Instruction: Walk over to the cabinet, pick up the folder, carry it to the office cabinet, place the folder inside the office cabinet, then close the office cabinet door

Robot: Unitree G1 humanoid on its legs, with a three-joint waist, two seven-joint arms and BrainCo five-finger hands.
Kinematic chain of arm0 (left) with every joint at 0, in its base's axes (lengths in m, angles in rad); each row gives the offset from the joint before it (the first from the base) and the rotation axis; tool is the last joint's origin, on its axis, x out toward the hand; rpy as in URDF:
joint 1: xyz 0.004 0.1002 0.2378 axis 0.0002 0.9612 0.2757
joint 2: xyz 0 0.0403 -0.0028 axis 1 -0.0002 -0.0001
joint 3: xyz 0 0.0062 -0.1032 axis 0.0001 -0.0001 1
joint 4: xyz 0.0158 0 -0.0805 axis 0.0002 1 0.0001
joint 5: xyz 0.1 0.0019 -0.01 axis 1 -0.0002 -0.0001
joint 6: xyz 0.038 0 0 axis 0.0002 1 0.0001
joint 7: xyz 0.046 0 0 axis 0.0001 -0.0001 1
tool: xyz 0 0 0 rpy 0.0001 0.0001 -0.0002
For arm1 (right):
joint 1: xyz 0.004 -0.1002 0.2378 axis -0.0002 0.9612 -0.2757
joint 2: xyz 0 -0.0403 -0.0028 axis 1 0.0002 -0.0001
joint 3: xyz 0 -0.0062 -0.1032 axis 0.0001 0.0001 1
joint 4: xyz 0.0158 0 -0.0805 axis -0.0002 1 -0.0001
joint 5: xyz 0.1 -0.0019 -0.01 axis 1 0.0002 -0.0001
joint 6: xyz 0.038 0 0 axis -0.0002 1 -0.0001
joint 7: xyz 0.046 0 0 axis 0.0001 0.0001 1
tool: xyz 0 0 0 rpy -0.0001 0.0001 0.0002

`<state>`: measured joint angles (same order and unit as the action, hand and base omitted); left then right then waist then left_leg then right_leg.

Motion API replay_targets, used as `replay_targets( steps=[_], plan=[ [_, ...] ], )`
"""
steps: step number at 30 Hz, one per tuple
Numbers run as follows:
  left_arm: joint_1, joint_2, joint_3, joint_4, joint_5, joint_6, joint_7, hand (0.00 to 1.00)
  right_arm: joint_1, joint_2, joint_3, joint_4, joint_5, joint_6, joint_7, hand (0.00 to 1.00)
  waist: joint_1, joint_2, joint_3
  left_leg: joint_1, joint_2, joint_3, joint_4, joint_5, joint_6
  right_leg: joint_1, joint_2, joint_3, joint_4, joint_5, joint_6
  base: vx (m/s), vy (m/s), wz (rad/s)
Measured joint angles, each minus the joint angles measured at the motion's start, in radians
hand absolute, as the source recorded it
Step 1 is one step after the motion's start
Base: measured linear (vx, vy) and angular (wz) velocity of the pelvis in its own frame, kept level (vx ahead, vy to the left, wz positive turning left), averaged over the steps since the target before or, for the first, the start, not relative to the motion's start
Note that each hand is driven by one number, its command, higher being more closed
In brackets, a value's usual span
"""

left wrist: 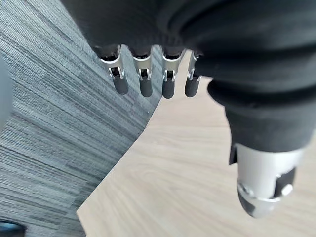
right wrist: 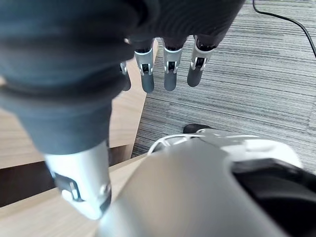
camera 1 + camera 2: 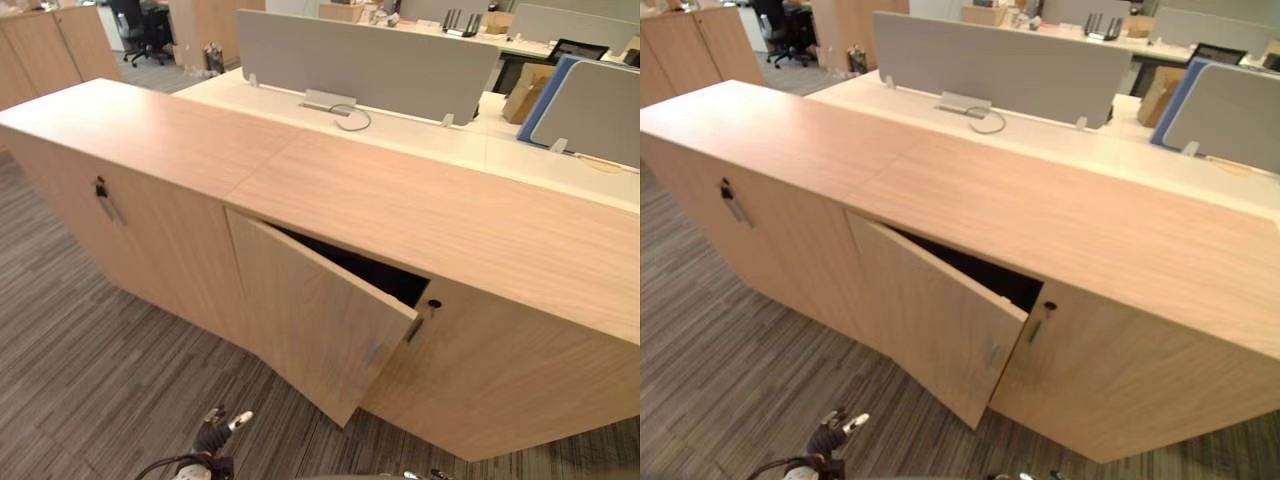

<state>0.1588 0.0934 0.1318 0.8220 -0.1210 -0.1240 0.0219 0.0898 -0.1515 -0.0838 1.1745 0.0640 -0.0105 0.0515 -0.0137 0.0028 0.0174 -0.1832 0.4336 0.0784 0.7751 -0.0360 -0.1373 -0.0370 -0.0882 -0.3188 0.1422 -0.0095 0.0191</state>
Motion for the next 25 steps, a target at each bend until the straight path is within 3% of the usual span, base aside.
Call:
replay_targets(
  steps=[1, 2, 4, 5, 6, 8, 10, 12, 13, 16, 25],
  plan=[
    [0.000, -0.011, 0.016, 0.002, -0.015, -0.002, 0.019, 0.00, -0.025, -0.001, -0.001, -0.001, 0.001, 0.000, -0.007, 0.00, 0.014, 0.003, 0.015, -0.021, -0.062, -0.015, 0.080, -0.116, -0.003, 0.018, 0.005, 0.043, -0.014, -0.007, -0.012, 0.15, 0.042, -1.04],
    [0.001, -0.011, 0.020, 0.009, -0.024, -0.002, 0.024, 0.00, -0.038, 0.001, 0.000, -0.001, 0.001, 0.000, -0.011, 0.00, 0.016, 0.003, 0.021, -0.027, -0.093, -0.014, 0.089, -0.159, 0.002, 0.029, 0.011, 0.068, -0.022, -0.008, -0.013, 0.17, 0.178, -1.06],
    [0.008, -0.012, 0.073, 0.043, -0.055, -0.001, 0.029, 0.00, -0.091, 0.018, 0.009, -0.002, 0.001, 0.000, -0.016, 0.00, 0.040, 0.004, 0.048, -0.025, -0.213, -0.035, 0.003, -0.253, 0.023, 0.062, 0.027, 0.162, -0.027, -0.009, -0.010, 0.14, 0.250, -1.20],
    [0.012, -0.012, 0.085, 0.050, -0.069, -0.001, 0.028, 0.00, -0.104, 0.024, 0.011, -0.003, 0.000, 0.000, -0.016, 0.00, 0.048, 0.007, 0.053, -0.022, -0.241, -0.052, -0.055, -0.258, 0.027, 0.060, 0.031, 0.190, -0.023, -0.010, -0.007, 0.05, 0.300, -1.33],
    [0.016, -0.017, 0.102, 0.065, -0.087, 0.000, 0.027, 0.00, -0.128, 0.026, 0.031, -0.006, 0.000, -0.002, -0.016, 0.00, 0.058, 0.040, 0.066, 0.008, -0.276, -0.116, -0.228, -0.229, 0.030, 0.061, 0.051, 0.236, -0.016, -0.012, 0.005, 0.02, 0.288, -1.30],
    [0.024, -0.004, 0.144, 0.097, -0.122, 0.001, 0.021, 0.00, -0.131, 0.074, 0.059, -0.004, -0.002, -0.001, -0.013, 0.00, 0.070, 0.000, 0.071, 0.073, -0.328, -0.086, -0.306, -0.222, 0.045, 0.090, 0.021, 0.269, -0.046, -0.002, 0.019, 0.07, 0.218, -0.86],
    [0.021, -0.024, 0.177, 0.123, -0.127, 0.000, 0.006, 0.00, -0.139, 0.090, 0.068, -0.004, -0.005, -0.001, -0.012, 0.00, 0.067, -0.016, 0.075, 0.118, -0.404, -0.099, -0.377, -0.215, 0.069, 0.094, -0.023, 0.276, -0.078, 0.009, 0.024, 0.15, 0.183, -0.30],
    [0.032, -0.045, 0.202, 0.156, -0.113, 0.002, 0.002, 0.00, -0.131, 0.097, 0.062, -0.002, -0.005, -0.001, -0.012, 0.00, 0.065, -0.005, 0.068, 0.138, -0.427, -0.081, -0.418, -0.178, 0.111, 0.109, -0.045, 0.281, -0.110, 0.026, 0.044, 0.16, 0.174, -0.19],
    [0.043, -0.050, 0.208, 0.181, -0.106, 0.003, 0.000, 0.00, -0.127, 0.103, 0.054, -0.001, -0.005, -0.002, -0.012, 0.00, 0.062, -0.011, 0.046, 0.156, -0.441, -0.073, -0.462, -0.158, 0.127, 0.110, -0.055, 0.282, -0.127, 0.033, 0.050, 0.23, 0.111, -0.14],
    [0.043, -0.050, 0.208, 0.201, -0.106, 0.008, -0.004, 0.00, -0.113, 0.119, 0.019, 0.004, -0.003, -0.011, -0.012, 0.00, 0.063, -0.017, 0.028, 0.190, -0.457, -0.082, -0.529, -0.134, 0.134, 0.116, -0.063, 0.265, -0.149, 0.034, 0.050, 0.18, 0.020, 0.04],
    [0.015, -0.028, 0.148, 0.231, -0.040, 0.004, -0.004, 0.00, -0.094, 0.113, -0.090, 0.041, -0.004, -0.016, -0.014, 0.00, 0.060, -0.014, 0.010, 0.256, -0.444, -0.119, -0.615, -0.115, 0.132, 0.163, -0.046, 0.209, -0.179, 0.034, 0.051, 0.10, -0.030, 0.04]
  ],
)
